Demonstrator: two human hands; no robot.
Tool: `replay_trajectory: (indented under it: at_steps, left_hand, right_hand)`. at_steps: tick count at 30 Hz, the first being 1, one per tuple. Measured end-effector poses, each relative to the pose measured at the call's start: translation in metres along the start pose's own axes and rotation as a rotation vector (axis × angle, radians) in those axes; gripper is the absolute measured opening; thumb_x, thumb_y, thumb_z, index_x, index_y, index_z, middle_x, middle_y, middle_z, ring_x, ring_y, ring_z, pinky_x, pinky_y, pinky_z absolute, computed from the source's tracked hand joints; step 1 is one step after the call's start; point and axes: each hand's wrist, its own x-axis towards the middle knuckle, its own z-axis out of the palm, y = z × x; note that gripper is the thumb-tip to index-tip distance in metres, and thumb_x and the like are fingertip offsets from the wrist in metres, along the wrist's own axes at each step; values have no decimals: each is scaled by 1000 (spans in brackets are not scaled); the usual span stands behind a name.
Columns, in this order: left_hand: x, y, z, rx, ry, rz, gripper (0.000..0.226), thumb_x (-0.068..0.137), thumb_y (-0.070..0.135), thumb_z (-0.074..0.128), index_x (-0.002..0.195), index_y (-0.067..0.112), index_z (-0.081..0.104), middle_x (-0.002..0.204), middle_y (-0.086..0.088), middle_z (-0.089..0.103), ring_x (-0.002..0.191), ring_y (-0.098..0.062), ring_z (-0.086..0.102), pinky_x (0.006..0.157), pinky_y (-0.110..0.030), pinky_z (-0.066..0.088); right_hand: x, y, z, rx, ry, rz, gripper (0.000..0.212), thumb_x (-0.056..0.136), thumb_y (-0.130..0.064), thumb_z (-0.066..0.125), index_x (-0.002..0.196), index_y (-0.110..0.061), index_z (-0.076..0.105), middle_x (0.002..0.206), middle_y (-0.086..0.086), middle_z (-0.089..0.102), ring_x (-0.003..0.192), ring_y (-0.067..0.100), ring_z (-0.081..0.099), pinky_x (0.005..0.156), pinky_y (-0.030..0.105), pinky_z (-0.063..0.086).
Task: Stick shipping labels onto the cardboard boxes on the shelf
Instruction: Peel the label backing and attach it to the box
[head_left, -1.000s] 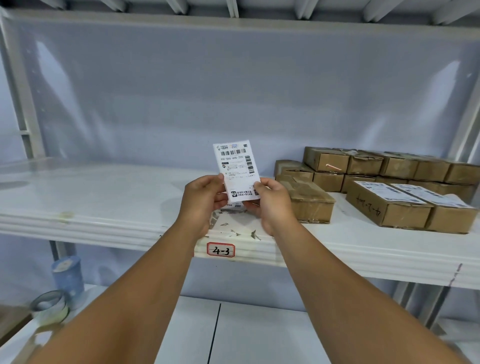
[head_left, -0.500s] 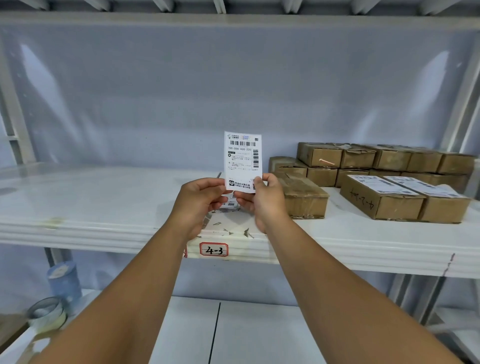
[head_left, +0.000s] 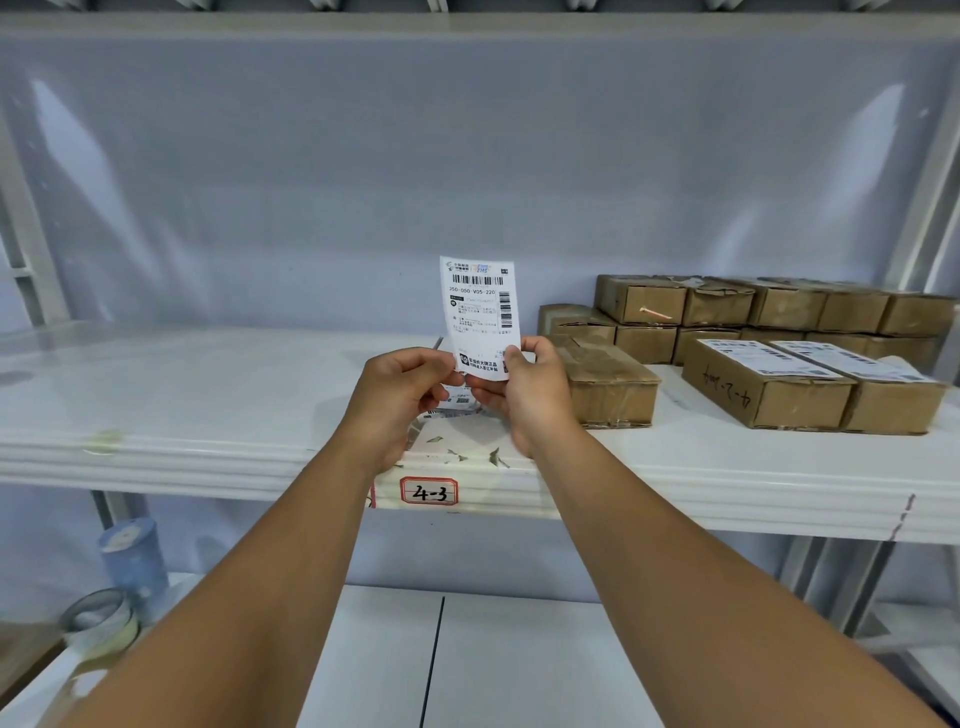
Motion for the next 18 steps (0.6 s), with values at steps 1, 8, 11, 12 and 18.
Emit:
replay_trajectory:
  at_steps: [1,8,11,12,18]
  left_hand:
    - [0,0,0,7,-11,2,14,88,7,60,78,10,69,66,-1,67,60,-13,49,63,-24,43]
    - [4,-4,0,107,30,7,19,88,2,54,76,10,66,63,-1,60,58,-11,46,62,-22,42]
    - [4,-3,0,92,31,1,19,88,0,54,75,9,65,62,-1,59,56,-10,46,60,-21,41]
    - [4,-3,-1,73,37,-1,19,88,0,54,75,9,65,62,-1,59,56,-10,45,60,-21,41]
    - [4,-2,-1,-5,75,-15,20,87,-1,55,73,10,65,66,-5,58,58,-13,43,61,-22,39]
  right_hand:
    - [0,0,0,1,4,-1,12,104,-17,35,108,-13,45,89,11,66,52,15,66,50,25,55]
    - [0,0,1,6,6,17,11,103,-17,36,109,-13,44,93,12,67,55,16,66,52,26,55]
    - [0,1,0,11,14,-11,9,101,-13,43,109,-16,43,96,9,66,62,16,67,58,26,57]
    - [0,1,0,-13,18,-41,16,98,-10,47,111,-18,42,95,5,65,67,16,66,62,26,57]
    - [-4,3,1,-326,-40,-185,21,88,-12,63,102,-24,54,116,-1,53,67,-8,49,57,7,40]
